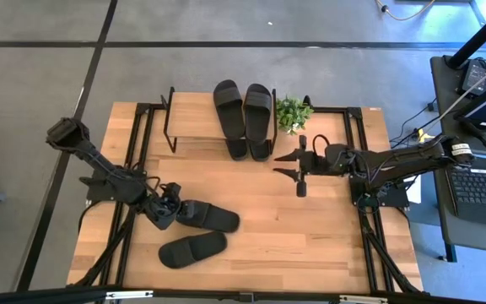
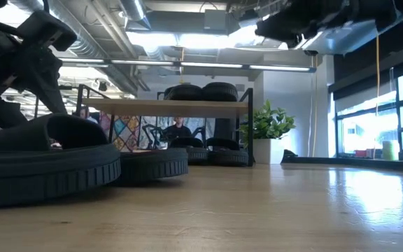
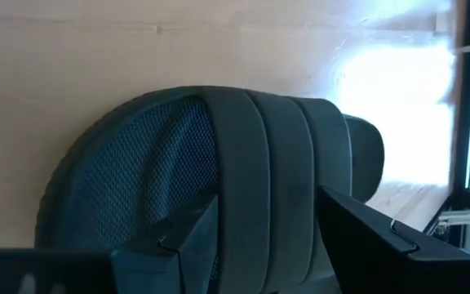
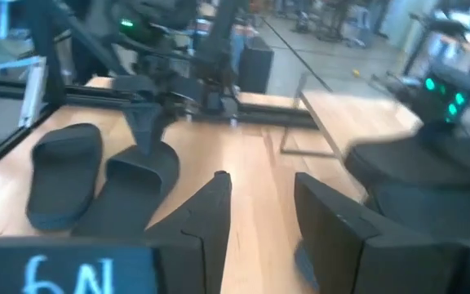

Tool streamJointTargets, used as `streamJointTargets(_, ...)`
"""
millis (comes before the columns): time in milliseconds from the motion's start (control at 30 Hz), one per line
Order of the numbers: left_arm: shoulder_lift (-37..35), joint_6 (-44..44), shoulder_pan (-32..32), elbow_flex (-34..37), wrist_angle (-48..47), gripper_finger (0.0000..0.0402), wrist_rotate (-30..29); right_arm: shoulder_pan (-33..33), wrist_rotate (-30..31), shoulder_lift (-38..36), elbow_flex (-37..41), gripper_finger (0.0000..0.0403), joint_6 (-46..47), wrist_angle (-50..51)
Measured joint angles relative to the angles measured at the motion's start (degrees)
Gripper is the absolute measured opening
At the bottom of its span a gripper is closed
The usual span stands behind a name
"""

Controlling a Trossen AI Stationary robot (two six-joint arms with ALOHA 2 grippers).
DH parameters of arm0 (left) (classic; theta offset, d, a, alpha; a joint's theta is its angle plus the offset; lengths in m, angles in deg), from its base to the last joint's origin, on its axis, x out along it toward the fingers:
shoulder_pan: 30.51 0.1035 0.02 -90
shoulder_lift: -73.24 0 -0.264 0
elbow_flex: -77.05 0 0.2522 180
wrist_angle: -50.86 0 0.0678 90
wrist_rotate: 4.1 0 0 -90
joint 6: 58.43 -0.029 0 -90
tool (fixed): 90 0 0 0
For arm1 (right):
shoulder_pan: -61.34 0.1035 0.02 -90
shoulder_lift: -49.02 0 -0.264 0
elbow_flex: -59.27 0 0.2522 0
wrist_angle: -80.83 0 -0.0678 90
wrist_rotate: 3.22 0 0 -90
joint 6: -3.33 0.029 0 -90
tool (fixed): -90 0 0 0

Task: Pick and place slides into the shelf
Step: Put the black slide under the shelf

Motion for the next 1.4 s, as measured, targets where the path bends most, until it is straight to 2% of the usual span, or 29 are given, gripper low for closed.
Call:
streamJointTargets(100, 0.0, 0.0, 0.5, 0.0, 0.0, 0.0193, 0.4, 1.5, 0.0, 2.4, -3.8, 0.0138, -5.0, 2.0)
streamJointTargets(200, 0.0, 0.0, 0.7, 0.0, 0.0, 0.0193, 0.4, 2.1, 0.8, 5.7, -9.0, 0.0138, -7.5, 8.1)
streamJointTargets(433, 0.0, 0.0, 0.5, 0.0, -0.1, 0.0193, 0.4, 2.1, 1.0, 14.0, -17.9, 0.0138, -8.2, 18.1)
streamJointTargets(600, 0.0, 0.0, 0.5, 0.0, -0.1, 0.0193, 0.4, 2.4, 1.0, 19.3, -20.9, 0.0138, -9.6, 17.7)
streamJointTargets(867, 0.0, 0.0, 0.5, 0.0, -0.2, 0.0193, 0.4, 5.3, 1.4, 26.7, -26.7, 0.0138, -19.9, 17.7)
streamJointTargets(1400, 0.0, -0.1, 0.5, 0.0, -0.3, 0.0193, 0.4, 8.2, 1.6, 44.9, -39.5, 0.0138, -20.1, 11.4)
